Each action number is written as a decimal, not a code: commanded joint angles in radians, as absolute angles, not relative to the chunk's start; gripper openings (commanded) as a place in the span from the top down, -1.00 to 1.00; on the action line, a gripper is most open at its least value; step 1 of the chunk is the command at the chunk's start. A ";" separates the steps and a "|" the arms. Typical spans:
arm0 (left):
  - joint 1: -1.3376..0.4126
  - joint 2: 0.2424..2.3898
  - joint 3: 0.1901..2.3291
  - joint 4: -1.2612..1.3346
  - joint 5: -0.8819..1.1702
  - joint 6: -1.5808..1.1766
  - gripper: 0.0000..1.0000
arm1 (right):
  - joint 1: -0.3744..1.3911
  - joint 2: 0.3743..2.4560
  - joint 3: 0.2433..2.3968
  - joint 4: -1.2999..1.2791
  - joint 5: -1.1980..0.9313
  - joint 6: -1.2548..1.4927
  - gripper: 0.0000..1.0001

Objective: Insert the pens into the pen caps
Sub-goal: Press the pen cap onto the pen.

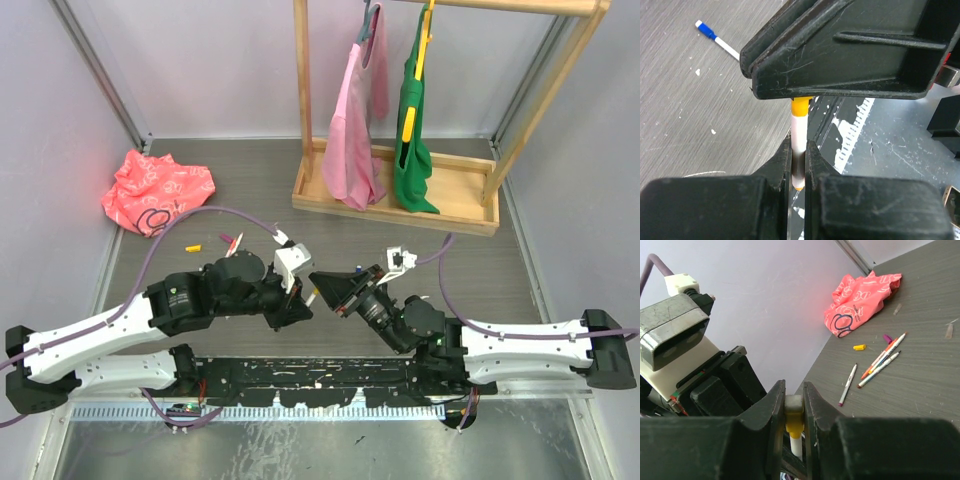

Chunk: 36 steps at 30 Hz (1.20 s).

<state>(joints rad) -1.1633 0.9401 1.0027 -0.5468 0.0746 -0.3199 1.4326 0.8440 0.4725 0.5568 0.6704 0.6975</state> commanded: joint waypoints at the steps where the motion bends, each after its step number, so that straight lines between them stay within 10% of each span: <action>1: -1.126 0.891 1.184 0.218 -0.091 -0.288 1.00 | 1.543 0.945 0.395 0.217 0.388 0.760 1.00; 17: -1.128 0.924 1.168 0.075 0.042 -0.322 1.00 | 1.543 0.816 0.743 -0.066 0.621 0.509 0.99; 36: -1.128 0.927 1.134 0.013 0.097 -0.302 1.00 | 1.543 0.731 0.987 -0.061 0.641 0.256 0.45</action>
<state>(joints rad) -1.1622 0.9546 1.0691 -0.1997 0.1902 -0.2981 1.5158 0.7647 0.9695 0.0208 0.7311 0.3172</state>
